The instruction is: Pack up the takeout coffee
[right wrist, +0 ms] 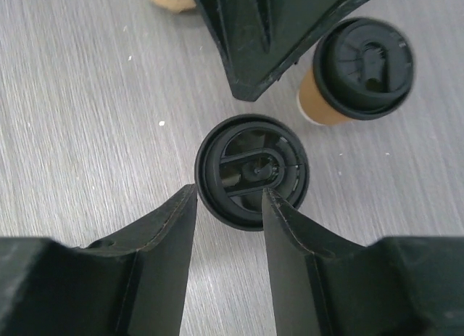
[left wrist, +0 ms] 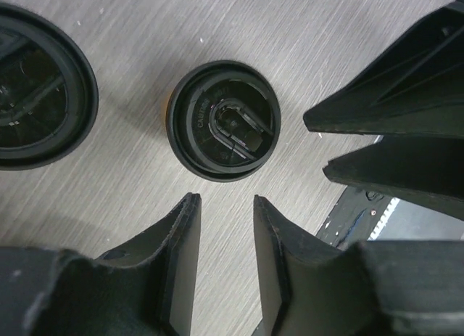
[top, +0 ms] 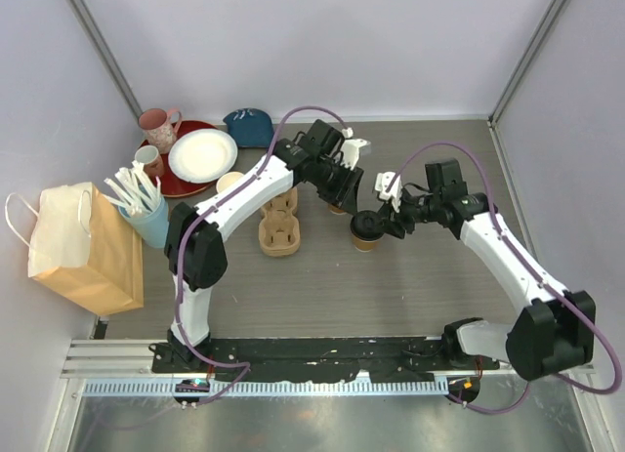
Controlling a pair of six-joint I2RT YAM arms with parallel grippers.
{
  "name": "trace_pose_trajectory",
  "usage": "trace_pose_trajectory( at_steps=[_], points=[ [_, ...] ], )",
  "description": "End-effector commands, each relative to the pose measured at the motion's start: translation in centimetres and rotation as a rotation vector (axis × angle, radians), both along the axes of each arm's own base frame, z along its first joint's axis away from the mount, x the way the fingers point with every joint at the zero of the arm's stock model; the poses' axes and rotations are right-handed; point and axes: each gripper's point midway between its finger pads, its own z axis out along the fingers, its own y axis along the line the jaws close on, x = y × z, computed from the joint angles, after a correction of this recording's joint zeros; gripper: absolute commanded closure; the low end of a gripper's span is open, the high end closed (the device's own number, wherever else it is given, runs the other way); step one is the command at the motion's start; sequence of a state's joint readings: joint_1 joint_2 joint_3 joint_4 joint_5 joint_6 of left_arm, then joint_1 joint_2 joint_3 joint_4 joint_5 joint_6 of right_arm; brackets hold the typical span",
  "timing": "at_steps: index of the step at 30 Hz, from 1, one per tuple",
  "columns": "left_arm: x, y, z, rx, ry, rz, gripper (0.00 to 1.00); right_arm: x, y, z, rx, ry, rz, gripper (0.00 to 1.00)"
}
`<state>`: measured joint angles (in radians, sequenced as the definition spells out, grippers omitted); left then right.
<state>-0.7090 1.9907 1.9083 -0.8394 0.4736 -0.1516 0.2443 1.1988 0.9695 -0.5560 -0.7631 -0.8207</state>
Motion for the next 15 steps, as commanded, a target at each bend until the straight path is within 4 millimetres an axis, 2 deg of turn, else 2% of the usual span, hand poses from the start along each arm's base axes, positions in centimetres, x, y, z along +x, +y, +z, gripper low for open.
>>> trace_pose_trajectory(
  at_steps=[1, 3, 10, 15],
  points=[
    [-0.5, -0.6, 1.5, -0.1, 0.024, 0.014, 0.65, -0.6, 0.7, -0.9, -0.079, -0.065, 0.179, 0.53],
    [-0.6, -0.3, 0.9, -0.08, 0.022, 0.004, 0.67, -0.2, 0.7, -1.7, -0.126, -0.077, 0.186, 0.53],
    [-0.5, -0.4, -0.2, -0.079, 0.032, -0.002, 0.66, 0.2, 1.2, -3.1, -0.201, -0.103, 0.193, 0.54],
    [-0.2, -0.8, -1.1, -0.072, 0.049, 0.001, 0.66, 0.9, 1.4, -3.4, -0.212, -0.133, 0.182, 0.58]
  ],
)
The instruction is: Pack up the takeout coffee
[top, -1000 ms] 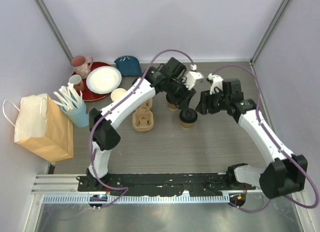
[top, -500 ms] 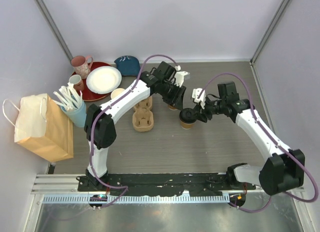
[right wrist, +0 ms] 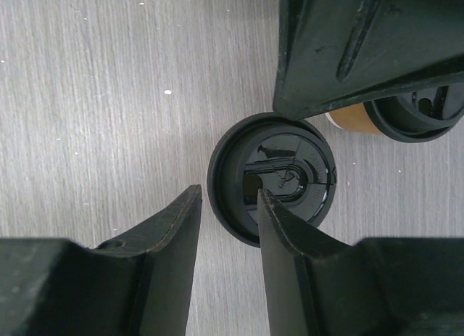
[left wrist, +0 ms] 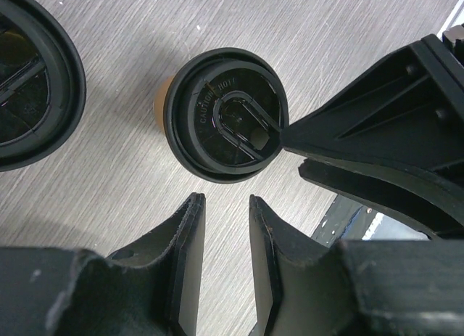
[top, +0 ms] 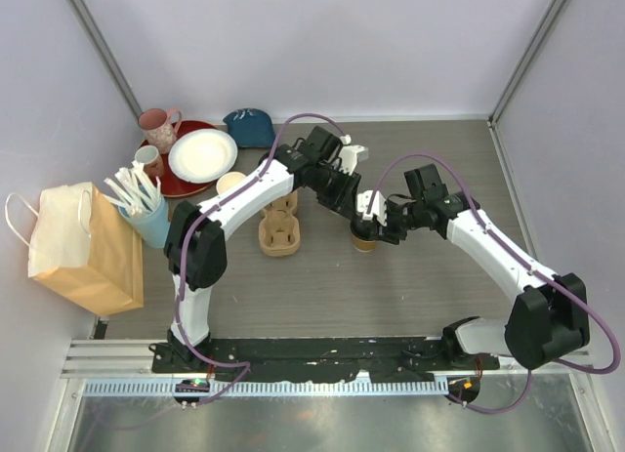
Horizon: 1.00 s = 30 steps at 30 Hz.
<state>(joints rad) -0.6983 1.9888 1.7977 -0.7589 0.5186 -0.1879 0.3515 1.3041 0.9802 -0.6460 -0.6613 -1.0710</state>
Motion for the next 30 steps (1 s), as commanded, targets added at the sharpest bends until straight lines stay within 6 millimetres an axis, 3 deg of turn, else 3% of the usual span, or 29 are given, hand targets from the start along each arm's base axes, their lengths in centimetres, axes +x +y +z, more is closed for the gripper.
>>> trace_pose_trajectory(
  at_steps=[1, 14, 30],
  points=[
    [0.5, -0.9, 1.4, -0.057, -0.022, -0.007, 0.66, 1.9, 0.2, 0.8, -0.011, -0.094, 0.002, 0.59],
    [1.0, -1.3, -1.0, -0.029, 0.008, -0.001, 0.66, 2.3, 0.2, -1.5, -0.062, -0.081, 0.009, 0.62],
    [0.8, -1.5, -3.8, -0.002, 0.075, 0.002, 0.69, 0.2, -1.7, -6.6, -0.175, 0.017, -0.035, 0.67]
  ],
)
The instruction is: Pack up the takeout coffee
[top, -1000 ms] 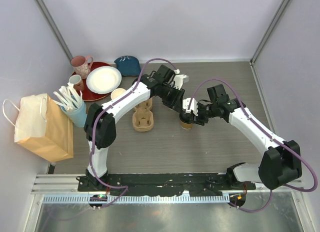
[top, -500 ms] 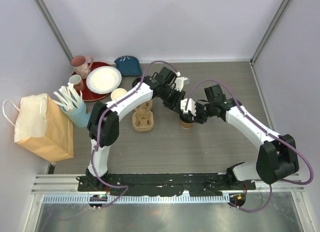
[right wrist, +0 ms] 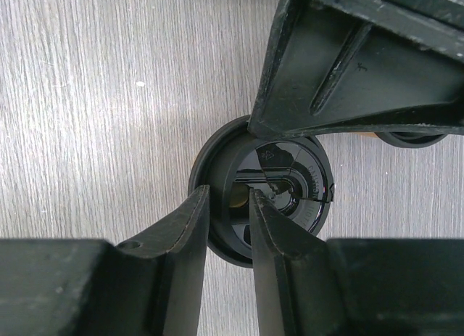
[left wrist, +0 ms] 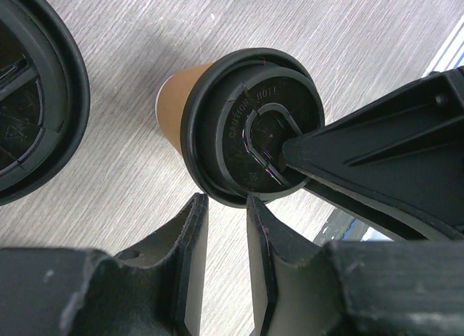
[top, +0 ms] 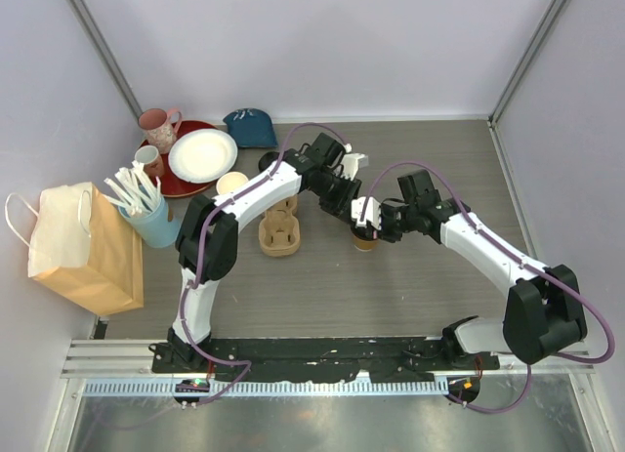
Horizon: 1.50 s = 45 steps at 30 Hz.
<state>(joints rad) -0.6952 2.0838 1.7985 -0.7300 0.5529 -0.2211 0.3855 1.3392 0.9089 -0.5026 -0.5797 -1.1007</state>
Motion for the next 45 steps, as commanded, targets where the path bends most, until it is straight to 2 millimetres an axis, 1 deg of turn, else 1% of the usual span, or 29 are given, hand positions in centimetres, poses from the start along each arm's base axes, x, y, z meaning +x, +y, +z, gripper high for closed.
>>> trace_pose_trajectory(
  at_steps=[1, 2, 6, 14, 20, 24, 27, 29, 31, 33, 34, 35, 37, 38, 39, 41, 43, 45],
  points=[
    [0.6, -0.7, -0.1, -0.02, -0.016, -0.006, 0.7, -1.3, -2.1, -4.5, -0.128, 0.101, -0.053, 0.67],
    [0.5, -0.6, -0.4, -0.014, -0.011, -0.005, 0.7, -1.6, -2.3, -5.2, -0.145, 0.123, -0.054, 0.67],
    [0.3, -0.4, -0.7, -0.007, -0.006, -0.009, 0.71, -2.1, -3.4, -6.5, -0.21, 0.149, -0.076, 0.68],
    [0.1, -0.7, 0.7, -0.038, -0.013, -0.024, 0.7, -3.9, -5.3, -8.8, -0.308, 0.192, -0.117, 0.69],
    [0.0, -0.7, 1.1, -0.039, -0.011, -0.033, 0.7, -4.5, -5.7, -9.9, -0.333, 0.221, -0.118, 0.69],
    [0.0, -0.8, 1.7, -0.053, -0.019, -0.038, 0.7, -4.9, -6.0, -10.8, -0.354, 0.246, -0.118, 0.72],
    [-0.1, -0.8, 1.7, -0.054, -0.018, -0.042, 0.7, -4.8, -6.1, -10.8, -0.362, 0.245, -0.124, 0.72],
    [0.0, -0.7, 1.9, -0.056, -0.023, -0.043, 0.7, -4.4, -6.0, -10.2, -0.351, 0.228, -0.137, 0.72],
    [0.1, -0.7, 2.1, -0.061, -0.025, -0.043, 0.7, -4.1, -5.4, -9.3, -0.319, 0.211, -0.141, 0.71],
    [0.2, -0.7, 2.4, -0.064, -0.025, -0.042, 0.7, -3.4, -4.4, -7.5, -0.26, 0.181, -0.146, 0.69],
    [0.4, -0.8, 2.8, -0.072, -0.034, -0.042, 0.7, -3.3, -4.3, -7.1, -0.247, 0.177, -0.149, 0.68],
    [0.5, -0.7, 3.0, -0.072, -0.035, -0.042, 0.7, -2.8, -3.9, -6.3, -0.228, 0.159, -0.153, 0.66],
    [0.7, -0.7, 3.2, -0.075, -0.042, -0.041, 0.7, -2.5, -3.6, -5.1, -0.203, 0.147, -0.163, 0.64],
    [0.7, -0.7, 3.3, -0.077, -0.043, -0.041, 0.7, -1.9, -3.3, -4.2, -0.187, 0.13, -0.17, 0.62],
    [0.7, -0.7, 3.3, -0.076, -0.04, -0.042, 0.69, -1.7, -3.0, -3.7, -0.171, 0.123, -0.178, 0.61],
    [0.7, -0.7, 3.2, -0.074, -0.039, -0.043, 0.69, -1.0, -2.3, -2.0, -0.125, 0.087, -0.175, 0.58],
    [0.8, -0.7, 3.2, -0.073, -0.039, -0.042, 0.7, -0.4, -1.6, -0.5, -0.078, 0.046, -0.167, 0.56],
    [0.7, -0.7, 3.0, -0.07, -0.035, -0.044, 0.69, -0.2, -1.3, 0.2, -0.058, 0.034, -0.164, 0.54]
  ],
)
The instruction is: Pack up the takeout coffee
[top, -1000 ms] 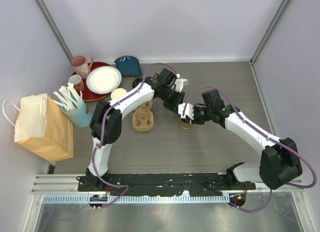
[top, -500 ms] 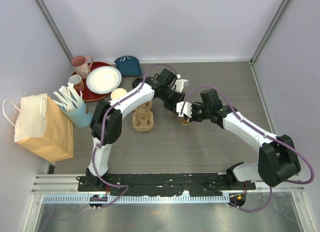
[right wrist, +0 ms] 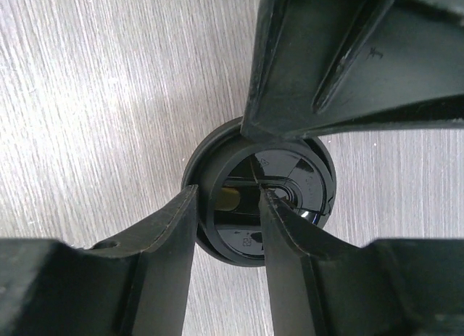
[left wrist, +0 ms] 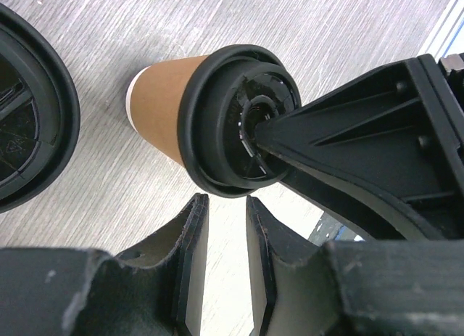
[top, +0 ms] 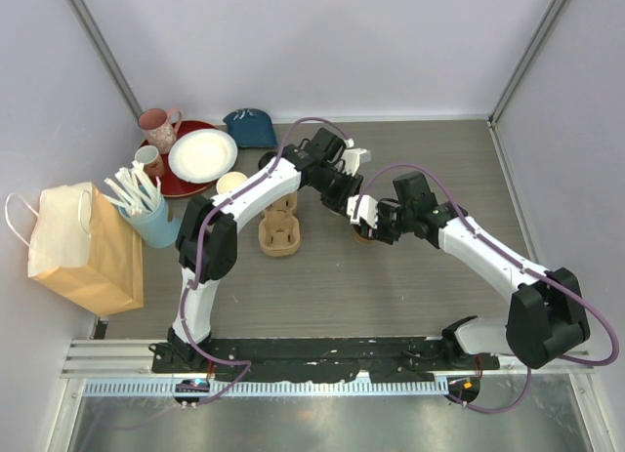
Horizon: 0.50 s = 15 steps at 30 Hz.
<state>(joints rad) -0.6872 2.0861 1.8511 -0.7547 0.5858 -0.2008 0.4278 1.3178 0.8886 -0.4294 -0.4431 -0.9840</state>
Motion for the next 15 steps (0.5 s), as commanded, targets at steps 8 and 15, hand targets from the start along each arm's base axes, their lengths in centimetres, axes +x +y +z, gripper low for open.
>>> trace_pose_trajectory(
  at_steps=[8, 15],
  points=[
    [1.1, -0.3, 1.3, -0.031, -0.018, -0.008, 0.69, -0.1, 0.4, 2.5, 0.035, 0.038, -0.024, 0.51],
    [1.6, 0.0, 1.4, -0.029, -0.024, 0.003, 0.68, 0.3, 1.4, 3.9, 0.1, 0.056, -0.035, 0.45]
  ],
)
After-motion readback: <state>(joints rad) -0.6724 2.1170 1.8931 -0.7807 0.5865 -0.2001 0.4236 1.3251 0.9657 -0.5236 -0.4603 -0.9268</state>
